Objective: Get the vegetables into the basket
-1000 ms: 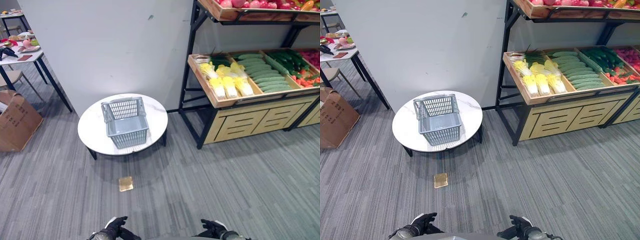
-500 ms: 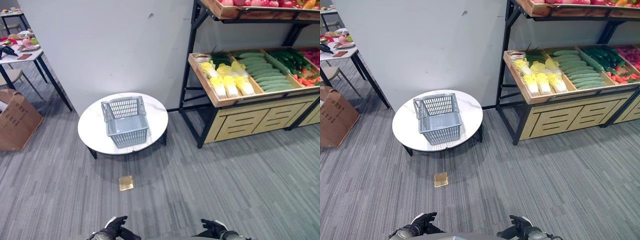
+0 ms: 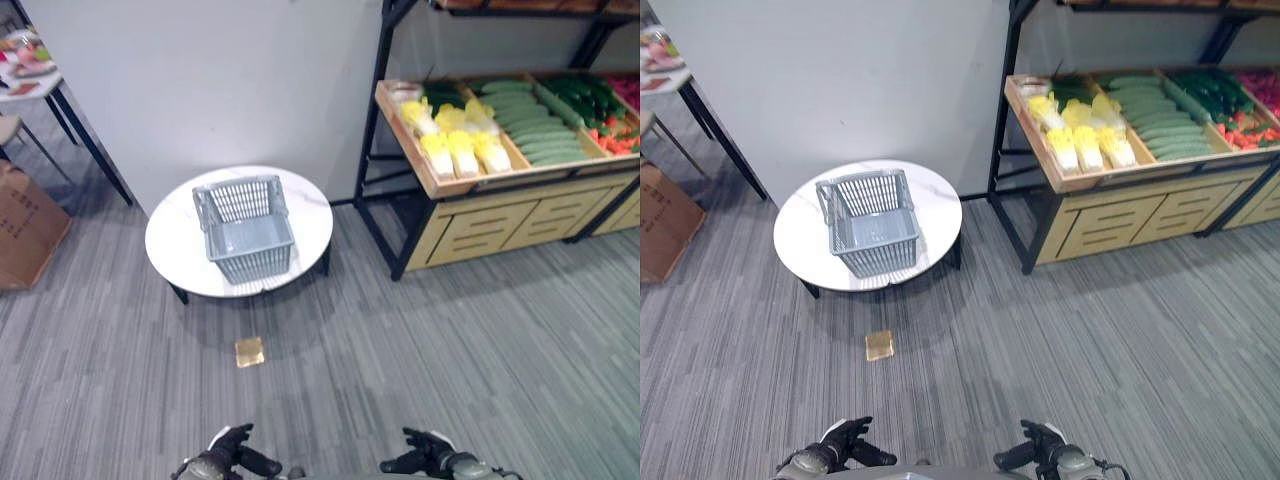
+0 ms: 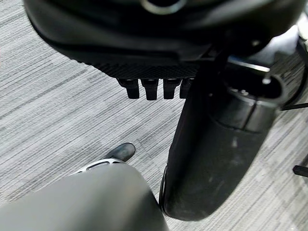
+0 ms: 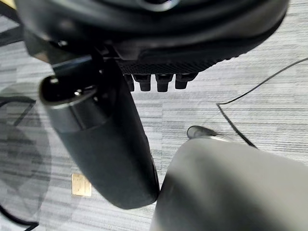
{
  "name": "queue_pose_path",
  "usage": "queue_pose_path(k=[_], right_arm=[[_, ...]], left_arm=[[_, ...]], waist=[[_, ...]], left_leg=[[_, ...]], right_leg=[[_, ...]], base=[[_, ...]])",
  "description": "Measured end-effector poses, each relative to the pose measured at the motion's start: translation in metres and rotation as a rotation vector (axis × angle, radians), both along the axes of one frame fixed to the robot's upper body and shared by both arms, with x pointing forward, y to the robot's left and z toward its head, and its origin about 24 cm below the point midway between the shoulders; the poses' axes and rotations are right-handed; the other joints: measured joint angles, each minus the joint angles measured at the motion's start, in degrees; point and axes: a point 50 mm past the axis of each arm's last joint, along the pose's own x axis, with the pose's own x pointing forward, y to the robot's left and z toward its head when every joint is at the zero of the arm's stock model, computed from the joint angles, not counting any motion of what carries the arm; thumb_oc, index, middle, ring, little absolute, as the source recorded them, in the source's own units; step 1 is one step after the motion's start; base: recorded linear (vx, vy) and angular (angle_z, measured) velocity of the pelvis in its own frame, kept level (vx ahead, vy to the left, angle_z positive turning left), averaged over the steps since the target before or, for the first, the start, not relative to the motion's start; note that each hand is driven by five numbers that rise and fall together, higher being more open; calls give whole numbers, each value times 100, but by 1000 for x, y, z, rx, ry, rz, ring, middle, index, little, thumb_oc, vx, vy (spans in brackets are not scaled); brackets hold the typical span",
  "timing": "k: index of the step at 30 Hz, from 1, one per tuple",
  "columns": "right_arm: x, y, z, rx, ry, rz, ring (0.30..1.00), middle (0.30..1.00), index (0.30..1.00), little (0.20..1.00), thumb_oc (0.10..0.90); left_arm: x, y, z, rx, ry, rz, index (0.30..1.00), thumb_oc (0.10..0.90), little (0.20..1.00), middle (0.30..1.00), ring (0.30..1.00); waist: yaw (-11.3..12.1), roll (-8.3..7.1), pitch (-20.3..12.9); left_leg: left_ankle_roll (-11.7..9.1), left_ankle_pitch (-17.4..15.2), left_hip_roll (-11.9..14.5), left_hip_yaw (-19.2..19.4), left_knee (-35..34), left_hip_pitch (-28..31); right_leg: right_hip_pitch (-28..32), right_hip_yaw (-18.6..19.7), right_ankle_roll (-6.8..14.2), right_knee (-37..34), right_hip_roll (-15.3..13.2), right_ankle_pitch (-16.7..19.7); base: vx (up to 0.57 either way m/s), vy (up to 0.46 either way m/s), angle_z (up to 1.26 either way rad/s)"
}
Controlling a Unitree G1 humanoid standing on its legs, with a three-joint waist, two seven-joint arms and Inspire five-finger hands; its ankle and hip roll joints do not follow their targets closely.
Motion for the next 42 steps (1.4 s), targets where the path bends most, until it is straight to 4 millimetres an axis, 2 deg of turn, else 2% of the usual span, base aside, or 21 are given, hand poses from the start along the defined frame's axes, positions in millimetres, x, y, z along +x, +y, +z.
queue_pose_path(k=[4, 6, 10, 14, 18, 19, 21, 23, 24, 27, 30, 32, 33, 34, 35, 36, 37, 39, 40, 41, 42], right_arm=[[11, -1, 3, 10, -37, -37, 1000, 1000, 1000, 1000, 900], [25, -2, 8, 18, -79, -57, 1000, 1000, 1000, 1000, 900], [40, -1, 14, 30, -152, -62, 1000, 1000, 1000, 1000, 900], [39, -1, 15, 36, -159, -61, 1000, 1000, 1000, 1000, 900], [39, 5, 13, 49, -149, -52, 1000, 1000, 1000, 1000, 900], [34, 5, 12, 51, -140, -57, 1000, 1000, 1000, 1000, 900], [22, -3, 8, 38, -110, -95, 1000, 1000, 1000, 1000, 900], [17, -4, 7, 31, -79, -88, 1000, 1000, 1000, 1000, 900], [14, -7, 6, 21, -67, -85, 1000, 1000, 1000, 1000, 900], [5, -17, 5, -5, -40, -103, 1000, 1000, 1000, 1000, 900], [-2, -20, 4, -18, -24, -98, 1000, 1000, 1000, 1000, 900], [-1, -19, 4, -18, -22, -76, 1000, 1000, 1000, 1000, 900], [-3, -19, 3, -20, -14, -70, 1000, 1000, 1000, 1000, 900], [-5, -20, 3, -21, -10, -78, 1000, 1000, 1000, 1000, 900], [-4, -22, 3, -26, -4, -92, 1000, 1000, 1000, 1000, 900], [-6, -30, 4, -59, 15, -88, 1000, 1000, 1000, 1000, 900], [-14, -39, 4, -87, 47, -91, 1000, 1000, 1000, 1000, 900], [-22, -45, 4, -102, 65, -77, 1000, 1000, 1000, 1000, 900], [-26, -40, 2, -89, 72, -105, 1000, 1000, 1000, 1000, 900], [-37, -38, 0, -78, 87, -138, 1000, 1000, 1000, 1000, 900], [-43, -37, -1, -75, 95, -136, 1000, 1000, 1000, 1000, 900]], left_arm=[[9, 1, 2, 4, -13, 3, 1000, 900, 1000, 1000, 1000], [10, 2, 3, 5, -21, -2, 1000, 900, 1000, 1000, 1000], [8, 5, 3, 2, -22, 34, 1000, 900, 1000, 1000, 1000], [7, 4, 2, -3, -15, 46, 1000, 900, 1000, 1000, 1000], [6, 3, 1, -3, 6, 66, 1000, 900, 1000, 1000, 1000], [-2, 5, -1, 3, 28, 74, 1000, 900, 1000, 1000, 1000], [-18, 0, -6, -10, 69, 87, 1000, 900, 1000, 1000, 1000], [-20, 2, -6, -1, 75, 89, 1000, 900, 1000, 1000, 1000], [-23, 1, -6, -4, 77, 88, 1000, 900, 1000, 1000, 1000], [-16, 0, -5, -9, 58, 81, 1000, 900, 1000, 1000, 1000], [-10, -1, -4, -12, 40, 78, 1000, 900, 1000, 1000, 1000], [10, -5, 1, -24, -18, 61, 1000, 900, 1000, 1000, 1000], [21, -8, 5, -37, -55, 44, 1000, 900, 1000, 1000, 1000], [27, -9, 6, -38, -66, 23, 1000, 900, 1000, 1000, 1000], [29, -8, 7, -39, -60, -2, 1000, 900, 1000, 1000, 1000], [25, -14, 5, -51, -46, -22, 1000, 900, 1000, 1000, 1000], [30, -18, 6, -84, -59, -3, 1000, 900, 1000, 1000, 1000], [20, -24, 2, -96, -41, -1, 1000, 900, 1000, 1000, 1000], [14, -24, 0, -85, -17, 0, 1000, 900, 1000, 1000, 1000], [11, -22, -1, -74, -8, -5, 1000, 900, 1000, 1000, 1000], [11, -20, -1, -65, -5, -13, 1000, 900, 1000, 1000, 1000]], waist=[[-5, 20, 173], [7, 67, 279], [2, -51, 364], [11, -21, 379], [93, -51, 335], [61, -84, 304], [-17, 329, 68], [14, 238, 0], [56, 174, -47], [45, 131, -78], [14, 124, -83], [-46, 96, -28], [-56, -32, 47], [-161, -123, 104], [-240, -176, 135], [-304, -182, 154], [-340, -47, 338], [-369, 142, 240], [-403, 130, 213], [-420, 154, 202], [-435, 173, 109]], left_leg=[[114, -47, 76, 30, -2, -56], [96, -3, 179, 174, 9, -40], [398, -201, 6, 88, 36, 171], [338, -271, 74, 14, 31, 268], [-40, -526, 167, -52, 32, 459], [-161, -693, 164, -130, 30, 670], [-467, -1010, 741, -323, 88, 1034], [-565, -1022, 852, -380, 529, 1005], [-687, -943, 865, -323, 732, 983], [-928, -832, 1029, -525, 1752, 586], [-1499, -747, 1106, -638, 2771, 130], [-1821, -210, 1147, -793, 4957, -1099], [-1631, -280, 1164, -574, 5429, -1598], [-1243, -363, 1269, -84, 4999, -1807], [-882, -456, 1298, 478, 3636, -1741], [-899, -224, 810, 157, 823, -1449], [-839, 135, 528, -201, -69, -1502], [-442, 529, 383, -286, 475, -1164], [-174, 671, 271, -81, -32, -680], [-135, 593, 251, -89, 5, -467], [-108, 530, 227, -149, 4, -492]], right_leg=[[-507, -60, 81, 859, 60, -53], [-1108, -170, 253, 2012, 43, -208], [-1899, -214, 649, 3415, -446, -269], [-2037, -151, 593, 2340, -311, -271], [-2071, 521, 643, -644, -192, 757], [-1958, 528, 663, -606, -268, 829], [-1590, 71, 483, -442, 139, 1174], [-1320, 127, 180, -472, 258, 1279], [-1222, 84, -164, -469, 264, 1347], [-841, -192, -304, -606, 259, 1078], [-661, -284, -507, -595, 250, 962], [-465, -362, -774, -596, 281, 744], [-294, -379, -924, -599, 255, 566], [-190, -436, -953, -641, 171, 414], [-131, -470, -798, -641, 85, 298], [-109, -468, -499, -607, -8, 282], [46, -500, -393, -597, -17, 260], [431, 29, -142, -595, 76, 33], [579, 189, -43, -477, -10, -29], [327, 121, 211, 245, -69, -398], [129, 83, 158, 287, -92, -587]], base=[[23, 147, -13], [30, 83, -25], [110, 86, 1], [109, -26, 18], [249, -100, 12], [542, -249, 22], [550, -307, 59], [388, -250, 61], [423, -289, 49], [228, -179, 53], [142, -173, 20], [211, -192, 14], [268, -37, 21], [221, 119, 31], [139, 121, 32], [122, 156, 19], [123, 161, -49], [255, 364, -135], [217, 352, -116], [85, 182, -43], [94, 222, -6]])
